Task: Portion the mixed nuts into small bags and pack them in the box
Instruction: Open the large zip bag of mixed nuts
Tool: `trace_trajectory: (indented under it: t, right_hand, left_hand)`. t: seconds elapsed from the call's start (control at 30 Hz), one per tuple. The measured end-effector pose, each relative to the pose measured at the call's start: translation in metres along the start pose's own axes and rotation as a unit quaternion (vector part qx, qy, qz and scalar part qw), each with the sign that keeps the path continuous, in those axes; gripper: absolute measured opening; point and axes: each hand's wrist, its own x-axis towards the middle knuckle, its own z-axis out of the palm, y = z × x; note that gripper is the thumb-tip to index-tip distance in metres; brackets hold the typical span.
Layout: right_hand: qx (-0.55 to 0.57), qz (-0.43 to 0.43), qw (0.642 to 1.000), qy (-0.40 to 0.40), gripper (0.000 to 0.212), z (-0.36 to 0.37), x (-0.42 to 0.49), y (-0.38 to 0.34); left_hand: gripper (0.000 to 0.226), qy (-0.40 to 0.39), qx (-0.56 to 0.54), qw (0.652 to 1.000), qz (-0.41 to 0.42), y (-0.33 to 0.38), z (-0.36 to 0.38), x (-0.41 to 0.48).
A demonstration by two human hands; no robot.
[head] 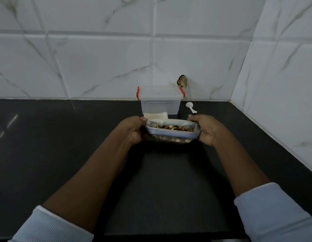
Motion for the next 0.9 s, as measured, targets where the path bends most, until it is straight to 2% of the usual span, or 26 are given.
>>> trace_trajectory:
  t: [0.07, 0.13, 0.27, 0.43, 0.53, 0.6, 0.63, 0.67, 0.73, 0.77, 0.83, 0.9]
  right_hand:
    - [-0.037, -0.007, 0.999, -0.023, 0.016, -0.001, -0.001, 0.001]
    - [-0.077, -0.021, 0.997, -0.016, 0.015, -0.001, -0.001, 0.001]
    - [-0.119, -0.013, 0.993, 0.01, 0.027, -0.001, 0.004, 0.001]
    - [-0.21, -0.006, 0.977, 0.046, 0.026, 0.01, 0.001, 0.001]
    - [-0.251, -0.025, 0.966, 0.058, 0.027, 0.013, 0.001, 0.002]
    - [-0.286, -0.059, 0.954, 0.069, 0.029, 0.01, 0.003, 0.004]
    - [-0.32, -0.089, 0.94, 0.074, 0.03, 0.01, 0.001, 0.005]
    - [-0.383, -0.131, 0.911, 0.079, 0.033, 0.008, 0.001, 0.007]
    - [-0.535, -0.226, 0.807, 0.105, 0.04, 0.005, 0.004, 0.011]
    - [-0.574, -0.281, 0.761, 0.113, 0.04, 0.006, 0.001, 0.012]
    - [-0.567, -0.376, 0.729, 0.073, 0.036, 0.013, -0.008, 0.014]
    - [-0.542, -0.428, 0.724, -0.014, 0.037, 0.025, -0.015, 0.017]
  left_hand:
    - [0.026, 0.008, 0.015, 1.0, 0.007, 0.0, 0.0, -0.003]
    - [0.026, 0.013, 0.024, 1.0, 0.012, -0.001, 0.002, -0.006]
    - [0.015, 0.028, 0.025, 0.999, 0.026, -0.002, 0.005, -0.004]
    - [0.027, 0.043, -0.015, 0.999, 0.028, -0.004, 0.009, -0.003]
    - [0.028, 0.04, -0.021, 0.999, 0.026, -0.005, 0.008, -0.001]
    - [0.02, 0.035, -0.014, 0.999, 0.015, -0.005, 0.006, 0.001]
    - [0.015, 0.034, -0.01, 0.999, 0.008, -0.005, 0.004, 0.001]
    - [0.013, 0.035, -0.003, 0.999, 0.0, -0.005, 0.003, 0.002]
    - [0.01, 0.035, 0.003, 0.999, -0.006, -0.004, 0.002, 0.002]
    - [0.009, 0.034, -0.001, 0.999, -0.006, -0.004, 0.002, 0.002]
    - [0.012, 0.028, -0.01, 1.0, -0.004, -0.004, 0.002, 0.001]
    - [0.017, 0.016, -0.018, 1.0, -0.001, -0.004, 0.002, 0.0]
